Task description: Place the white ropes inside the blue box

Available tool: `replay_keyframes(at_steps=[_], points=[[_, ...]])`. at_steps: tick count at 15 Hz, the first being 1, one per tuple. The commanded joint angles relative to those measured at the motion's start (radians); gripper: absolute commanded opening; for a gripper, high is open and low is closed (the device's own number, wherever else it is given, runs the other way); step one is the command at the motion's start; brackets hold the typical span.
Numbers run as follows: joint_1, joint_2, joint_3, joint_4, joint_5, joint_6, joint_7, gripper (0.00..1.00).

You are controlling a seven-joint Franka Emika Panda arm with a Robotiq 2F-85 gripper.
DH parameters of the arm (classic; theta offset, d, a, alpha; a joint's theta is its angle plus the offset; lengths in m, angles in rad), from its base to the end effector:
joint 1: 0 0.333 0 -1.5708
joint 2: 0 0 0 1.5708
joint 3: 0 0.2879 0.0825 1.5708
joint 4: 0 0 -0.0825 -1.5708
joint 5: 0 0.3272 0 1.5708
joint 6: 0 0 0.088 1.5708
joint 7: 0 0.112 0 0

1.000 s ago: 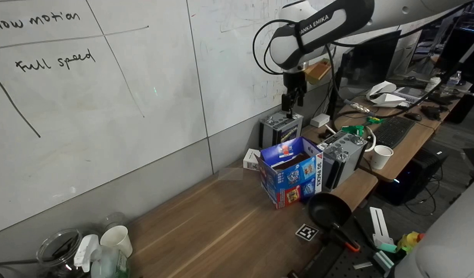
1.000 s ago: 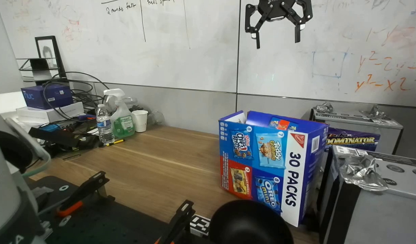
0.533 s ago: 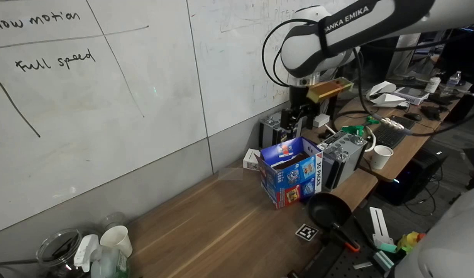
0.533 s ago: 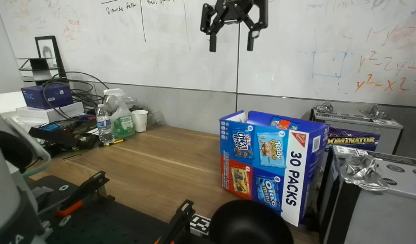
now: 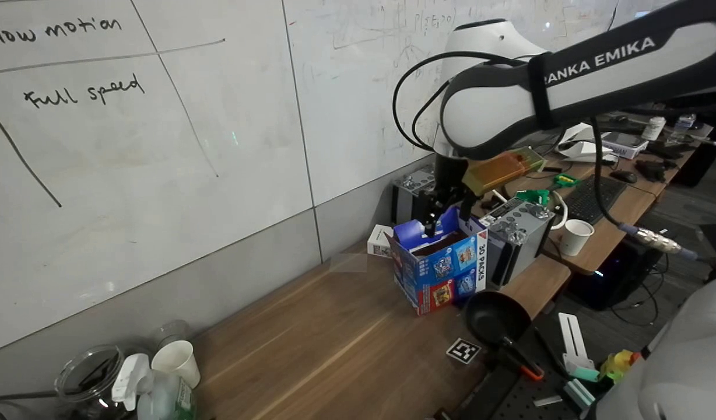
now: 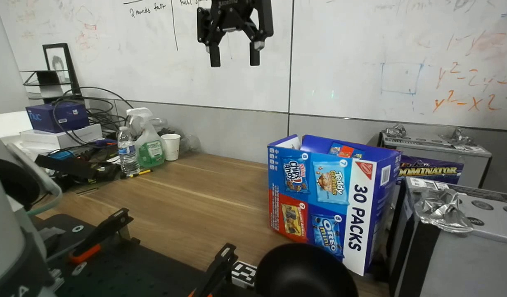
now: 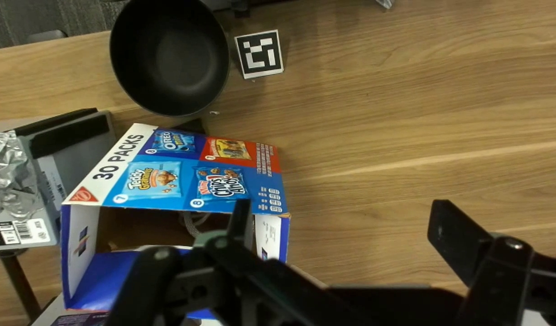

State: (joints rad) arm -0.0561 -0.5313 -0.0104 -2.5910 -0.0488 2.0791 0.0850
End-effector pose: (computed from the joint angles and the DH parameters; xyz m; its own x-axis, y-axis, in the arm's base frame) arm 0.3421 -0.0255 0.4319 0.9918 -0.1260 0.0221 -0.1267 -0.9913 0.0360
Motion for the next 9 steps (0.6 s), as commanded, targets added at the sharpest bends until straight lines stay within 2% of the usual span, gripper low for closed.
replay_keyframes(at_steps=[1, 9], points=[[0.001, -0.037, -0.007, -0.013, 0.021, 0.009, 0.007, 1.00], [-0.004, -0.010, -0.003, -0.002, 0.002, -0.002, 0.010, 1.00]])
